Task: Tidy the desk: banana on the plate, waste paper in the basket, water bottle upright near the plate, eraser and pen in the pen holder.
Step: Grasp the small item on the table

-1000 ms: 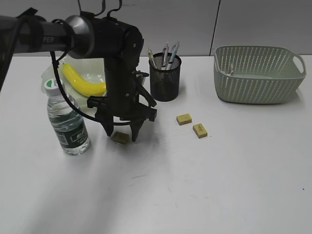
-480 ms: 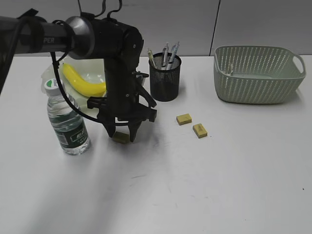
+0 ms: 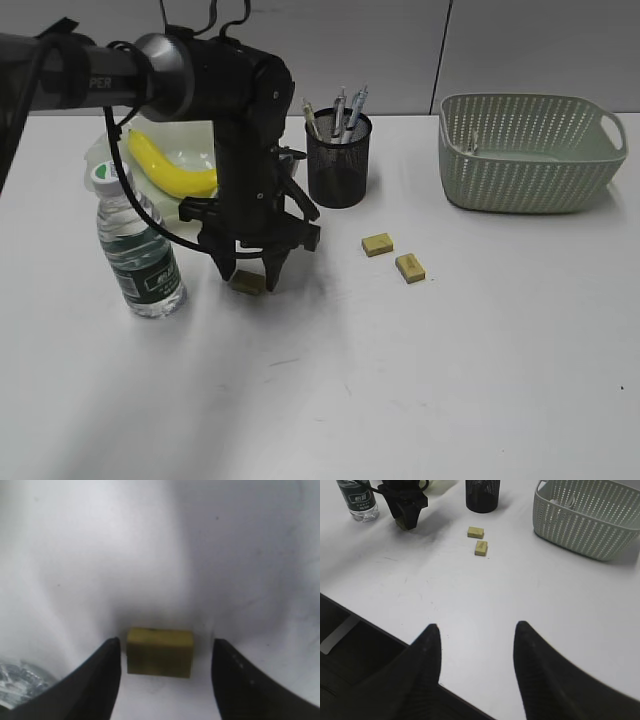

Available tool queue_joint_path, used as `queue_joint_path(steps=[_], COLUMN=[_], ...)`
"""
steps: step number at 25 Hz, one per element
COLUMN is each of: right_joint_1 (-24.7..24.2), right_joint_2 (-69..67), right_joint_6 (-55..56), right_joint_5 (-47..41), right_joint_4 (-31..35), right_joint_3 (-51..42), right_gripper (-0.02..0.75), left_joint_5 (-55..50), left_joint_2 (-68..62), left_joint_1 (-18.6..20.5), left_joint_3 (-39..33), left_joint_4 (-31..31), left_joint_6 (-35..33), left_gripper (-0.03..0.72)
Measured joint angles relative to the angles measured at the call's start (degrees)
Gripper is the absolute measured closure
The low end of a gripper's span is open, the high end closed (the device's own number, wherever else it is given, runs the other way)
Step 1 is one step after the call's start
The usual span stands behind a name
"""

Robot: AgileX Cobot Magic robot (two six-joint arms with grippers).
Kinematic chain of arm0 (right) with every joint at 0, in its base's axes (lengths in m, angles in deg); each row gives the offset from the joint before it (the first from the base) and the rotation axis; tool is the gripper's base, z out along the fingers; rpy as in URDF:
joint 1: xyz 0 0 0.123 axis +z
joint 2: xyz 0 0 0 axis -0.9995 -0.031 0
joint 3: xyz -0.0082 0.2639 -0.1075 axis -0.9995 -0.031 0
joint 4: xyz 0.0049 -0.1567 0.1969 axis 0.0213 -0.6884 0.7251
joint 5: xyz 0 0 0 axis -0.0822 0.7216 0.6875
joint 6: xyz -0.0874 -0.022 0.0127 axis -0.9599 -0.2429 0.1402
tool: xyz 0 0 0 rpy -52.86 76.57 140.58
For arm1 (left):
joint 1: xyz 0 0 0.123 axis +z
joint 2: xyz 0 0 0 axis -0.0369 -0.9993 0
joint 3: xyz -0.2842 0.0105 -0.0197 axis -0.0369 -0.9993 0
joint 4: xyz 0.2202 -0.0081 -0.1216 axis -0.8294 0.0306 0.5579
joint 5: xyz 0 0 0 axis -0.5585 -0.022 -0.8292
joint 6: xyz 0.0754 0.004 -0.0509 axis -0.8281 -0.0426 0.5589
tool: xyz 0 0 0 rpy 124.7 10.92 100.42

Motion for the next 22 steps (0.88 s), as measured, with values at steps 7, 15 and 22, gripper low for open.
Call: queue_joint_path(steps=[7,15,22], right_joint_1=[0.00,0.00,0.00], right_joint_2=[0.00,0.00,0.00], right_joint_6=[0.00,-0.06,-0.07], right_joint_5=[0.00,0.00,0.06], right_joint_4=[0.00,0.00,0.00], right_joint_3=[0.00,0.00,0.00], right_gripper=[0.353,0.353,0.353], left_joint_5=[0.00,0.00,-0.01], left_joint_2=[0.00,-0.75,-0.70], left_joint_1=[0.00,0.00,0.00], left_joint_3=[0.00,0.00,0.00], left_joint_4=[-0.24,-0.19,0.32], left_joint_6=[0.00,0.00,0.00], left_gripper=[0.233,0.259,0.412])
